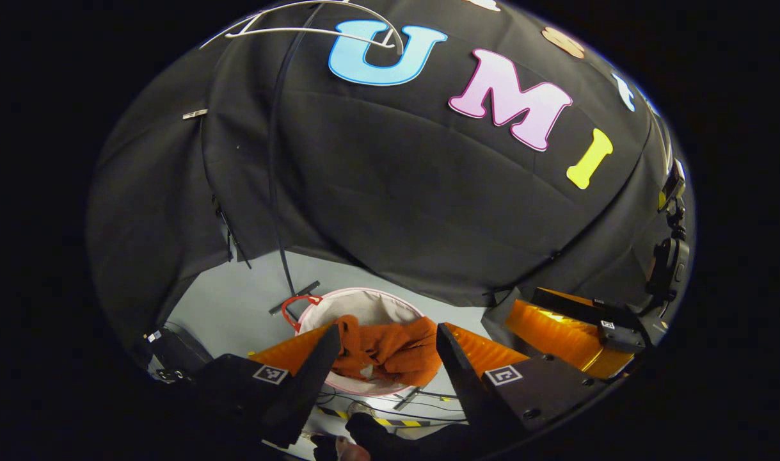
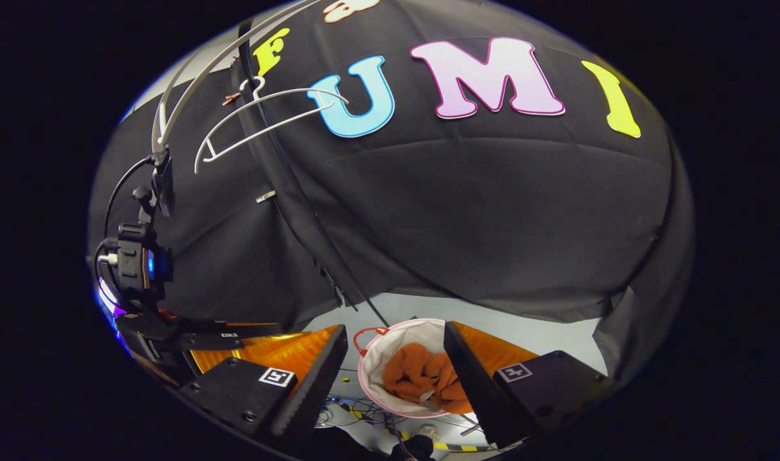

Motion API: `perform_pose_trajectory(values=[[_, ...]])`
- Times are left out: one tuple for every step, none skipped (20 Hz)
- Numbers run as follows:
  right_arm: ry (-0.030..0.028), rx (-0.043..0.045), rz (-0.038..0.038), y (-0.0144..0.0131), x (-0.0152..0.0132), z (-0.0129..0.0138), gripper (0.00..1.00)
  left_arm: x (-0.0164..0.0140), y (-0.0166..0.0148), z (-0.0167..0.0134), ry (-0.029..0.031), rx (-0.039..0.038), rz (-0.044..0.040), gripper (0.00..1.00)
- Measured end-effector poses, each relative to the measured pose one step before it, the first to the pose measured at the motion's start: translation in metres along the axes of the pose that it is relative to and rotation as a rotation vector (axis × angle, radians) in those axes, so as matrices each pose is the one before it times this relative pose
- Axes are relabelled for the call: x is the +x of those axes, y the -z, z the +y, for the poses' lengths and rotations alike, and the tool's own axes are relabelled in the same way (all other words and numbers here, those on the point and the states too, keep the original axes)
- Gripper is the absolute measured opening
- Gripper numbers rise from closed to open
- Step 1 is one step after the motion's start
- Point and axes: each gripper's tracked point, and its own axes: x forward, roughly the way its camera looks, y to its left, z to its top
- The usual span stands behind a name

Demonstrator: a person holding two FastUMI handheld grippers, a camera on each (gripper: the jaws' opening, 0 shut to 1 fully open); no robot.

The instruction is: Grasp the clothes on the hanger with both hands and then place them into the laundry hamper below.

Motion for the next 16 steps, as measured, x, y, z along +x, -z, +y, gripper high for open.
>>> perform_pose_trajectory(values=[[0.00128,0.00091,-0.00029,-0.00017,-0.00149,-0.00044,0.99,-0.00209,0.00049,0.00002,0.00163,0.00150,-0.00383,0.96],[0.00563,-0.00038,-0.00211,0.00037,0.00490,-0.00262,0.99,-0.00159,0.00031,0.00036,0.00352,0.00168,-0.00563,0.95],[0.00523,0.00177,-0.00321,-0.00097,-0.00174,-0.00154,0.99,-0.00230,-0.00128,0.00018,-0.00052,0.00155,-0.00883,0.96],[0.00494,0.00408,-0.00537,-0.00081,-0.00169,-0.00002,0.99,-0.00244,-0.00014,0.00028,0.00155,0.00089,-0.00622,0.96],[0.00391,0.00416,-0.00647,-0.00132,-0.00288,-0.00010,0.99,-0.00289,-0.00129,0.00052,0.00236,-0.00039,-0.00870,0.95],[0.00340,0.00199,-0.00693,-0.00063,-0.00301,0.00053,0.99,-0.00284,-0.00069,-0.00046,0.00408,-0.00058,-0.00859,0.96],[0.00579,-0.00062,-0.00587,-0.00106,-0.00317,0.00058,0.98,-0.00345,-0.00084,0.00023,0.00441,-0.00012,-0.00662,0.96],[0.00626,-0.00287,-0.00754,-0.00037,-0.00297,0.00122,0.99,-0.00494,-0.00054,-0.00086,0.00701,0.00189,-0.01078,0.95],[0.00542,-0.00307,-0.00933,-0.00141,-0.00500,0.00265,0.99,-0.00606,-0.00186,-0.00054,0.00929,0.00586,-0.01481,0.96],[0.00504,-0.00270,-0.01292,-0.00131,-0.00607,0.00254,0.99,-0.00762,-0.00057,-0.00061,0.01135,0.00990,-0.01489,0.96],[0.00420,-0.00148,-0.01516,-0.00236,-0.00705,0.00488,0.98,-0.00729,-0.00209,-0.00009,0.00750,0.01209,-0.01455,0.96],[0.00312,-0.00086,-0.01292,0.00030,-0.00786,0.00428,0.99,-0.00775,-0.00205,0.00047,0.00858,0.01247,-0.01658,0.96],[0.00601,-0.00104,-0.01516,-0.00239,-0.00683,0.00596,0.98,-0.00995,-0.00344,-0.00110,0.00994,0.01009,-0.01885,0.92],[0.00445,-0.00117,-0.01540,-0.00300,-0.00697,0.00688,0.98,-0.00962,-0.00434,-0.00091,0.01183,0.00804,-0.02467,0.92],[0.00335,-0.00069,-0.01484,0.00007,-0.01051,0.00477,0.98,-0.01069,-0.00587,-0.00132,0.01439,0.00653,-0.02480,0.92],[0.00426,-0.00208,-0.01737,-0.00205,-0.01059,0.00752,0.98,-0.01229,-0.00495,-0.00066,0.01648,0.00902,-0.02302,0.92]])
